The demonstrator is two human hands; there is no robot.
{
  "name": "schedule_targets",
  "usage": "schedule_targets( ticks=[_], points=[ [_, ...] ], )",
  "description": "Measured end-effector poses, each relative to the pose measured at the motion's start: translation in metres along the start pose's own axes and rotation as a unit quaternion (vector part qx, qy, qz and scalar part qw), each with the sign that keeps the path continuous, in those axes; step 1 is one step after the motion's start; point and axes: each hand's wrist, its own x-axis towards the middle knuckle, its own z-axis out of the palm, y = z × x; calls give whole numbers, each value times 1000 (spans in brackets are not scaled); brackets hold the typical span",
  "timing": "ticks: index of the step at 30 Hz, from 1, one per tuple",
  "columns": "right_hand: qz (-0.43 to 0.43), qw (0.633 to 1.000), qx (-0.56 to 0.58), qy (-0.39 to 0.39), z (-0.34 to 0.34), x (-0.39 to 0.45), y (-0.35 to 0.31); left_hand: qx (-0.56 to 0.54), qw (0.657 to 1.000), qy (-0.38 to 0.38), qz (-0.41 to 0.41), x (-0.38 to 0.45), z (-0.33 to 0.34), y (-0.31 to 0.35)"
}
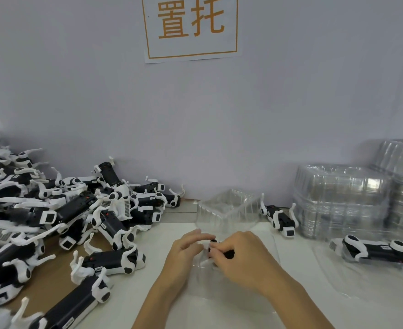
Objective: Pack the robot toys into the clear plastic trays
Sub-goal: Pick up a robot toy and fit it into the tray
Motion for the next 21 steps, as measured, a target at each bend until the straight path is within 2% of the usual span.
schedule_targets(
  ticks=[2, 3, 5, 8, 15, 21],
  points=[
    [24, 997, 80, 6, -9, 1, 3, 1, 1000, 16, 8, 1, 3, 0],
    [34, 996, 83, 29, -15, 1, 8, 6, 1000, 23, 15, 3, 3, -1],
    [56, 997, 20, 41, -33, 0, 25, 13, 999, 33, 18, 5, 3, -4],
    [124, 992, -23, -20, -50, -5, 45, 13, 999, 26, 25, 4, 3, -4],
    [173, 977, -46, 118, -20, 2, 47, 8, 998, 40, 40, 2, 5, -5],
    [156, 983, -73, 66, -29, 4, 49, -5, 996, 84, 31, 3, 10, -6]
  ],
)
